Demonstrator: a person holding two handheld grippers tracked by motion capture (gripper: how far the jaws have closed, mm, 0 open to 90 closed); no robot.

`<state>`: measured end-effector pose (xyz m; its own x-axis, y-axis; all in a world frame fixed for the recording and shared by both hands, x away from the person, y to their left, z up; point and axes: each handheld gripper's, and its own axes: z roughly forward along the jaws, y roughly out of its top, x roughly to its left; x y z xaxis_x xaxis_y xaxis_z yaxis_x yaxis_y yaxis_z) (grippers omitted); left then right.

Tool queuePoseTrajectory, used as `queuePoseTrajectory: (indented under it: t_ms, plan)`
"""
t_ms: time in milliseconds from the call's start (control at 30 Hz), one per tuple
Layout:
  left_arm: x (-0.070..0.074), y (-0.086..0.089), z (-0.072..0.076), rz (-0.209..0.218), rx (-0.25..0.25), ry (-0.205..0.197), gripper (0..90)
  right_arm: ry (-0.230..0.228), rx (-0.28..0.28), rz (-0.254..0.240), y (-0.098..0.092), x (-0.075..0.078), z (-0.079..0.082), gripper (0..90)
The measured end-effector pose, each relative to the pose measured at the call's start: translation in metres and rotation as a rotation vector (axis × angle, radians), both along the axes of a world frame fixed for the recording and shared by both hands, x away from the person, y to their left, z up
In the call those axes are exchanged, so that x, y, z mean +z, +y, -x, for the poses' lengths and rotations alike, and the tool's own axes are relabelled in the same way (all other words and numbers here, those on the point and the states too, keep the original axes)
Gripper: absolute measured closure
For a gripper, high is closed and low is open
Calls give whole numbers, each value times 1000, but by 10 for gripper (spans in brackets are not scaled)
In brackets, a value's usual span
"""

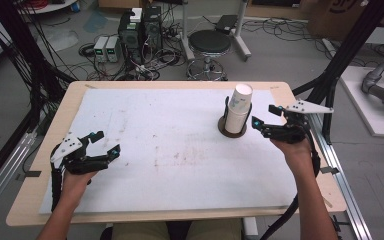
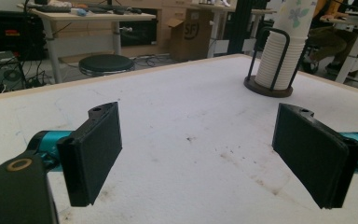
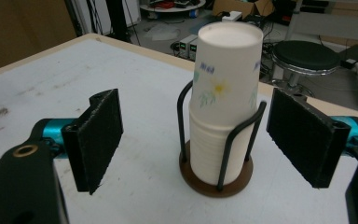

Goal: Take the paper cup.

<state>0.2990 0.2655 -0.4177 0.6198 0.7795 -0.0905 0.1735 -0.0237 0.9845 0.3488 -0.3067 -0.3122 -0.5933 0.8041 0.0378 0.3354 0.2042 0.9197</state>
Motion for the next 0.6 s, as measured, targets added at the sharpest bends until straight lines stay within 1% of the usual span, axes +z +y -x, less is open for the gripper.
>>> queuePoseTrajectory:
  t_ms: [67, 100, 133, 167, 200, 233, 267, 367, 433, 467, 500, 533, 600]
  plan:
    - [0, -1, 0, 1, -4, 2, 157, 4, 6, 0, 3, 6, -9, 187]
    - [0, -1, -1, -1, -4, 1, 157, 4, 6, 0, 3, 6, -9, 187]
    - [-1, -1, -1, 0, -5, 3, 157, 16, 8, 4, 7, 10, -18, 187]
    - [-1, -1, -1, 0, -5, 3, 157, 16, 8, 4, 7, 10, -18, 187]
    - [-1, -1, -1, 0, -7, 4, 157, 31, 6, 14, 10, 11, -27, 187]
    - [-1, -2, -1, 2, -9, 5, 157, 42, 5, 9, 11, 12, -31, 187]
    - [-1, -2, -1, 4, -10, 6, 157, 42, 5, 9, 11, 12, -31, 187]
    - [-1, -2, -1, 6, -11, 4, 157, 66, -9, 18, 14, 14, -46, 187]
    - [-1, -1, -1, 10, -9, 3, 158, 73, -9, 22, 17, 14, -56, 187]
    - [-1, -1, -1, 11, -10, 5, 157, 91, -17, 32, 21, 14, -64, 187]
    - [-1, -1, -2, 10, -9, 5, 158, 96, -18, 33, 22, 14, -68, 187]
    - [-1, -2, -2, 11, -12, 6, 158, 96, -18, 33, 22, 14, -68, 187]
    - [-2, -2, -3, 10, -14, 7, 157, 110, -22, 24, 25, 13, -76, 187]
